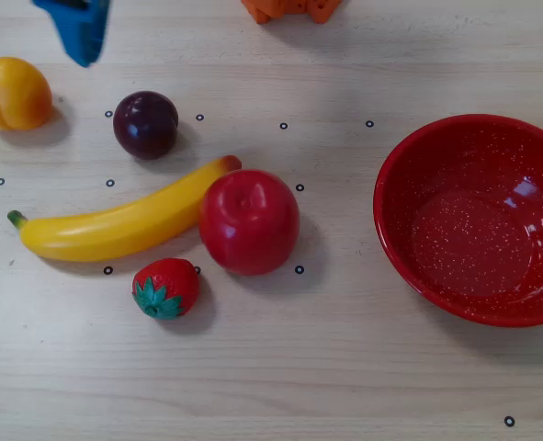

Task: Put the peach in the red bowl.

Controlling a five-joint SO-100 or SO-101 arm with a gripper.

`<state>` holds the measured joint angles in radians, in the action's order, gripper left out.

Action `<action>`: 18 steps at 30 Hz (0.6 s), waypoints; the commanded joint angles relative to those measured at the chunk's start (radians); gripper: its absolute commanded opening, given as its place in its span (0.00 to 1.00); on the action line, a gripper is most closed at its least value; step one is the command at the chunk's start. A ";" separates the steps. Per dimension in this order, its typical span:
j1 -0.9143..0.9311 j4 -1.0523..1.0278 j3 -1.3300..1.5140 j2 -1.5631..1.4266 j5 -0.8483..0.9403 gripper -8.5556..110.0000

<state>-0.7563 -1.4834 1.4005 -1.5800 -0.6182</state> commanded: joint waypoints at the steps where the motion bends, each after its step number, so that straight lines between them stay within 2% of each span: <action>1: -0.051 -0.023 -0.160 0.034 -0.031 0.09; 11: -0.202 -0.037 -0.379 0.250 -0.129 0.16; 18: -0.299 -0.106 -0.575 0.440 -0.221 0.25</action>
<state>-1.0339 -1.5662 0.9281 -1.1014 -0.7946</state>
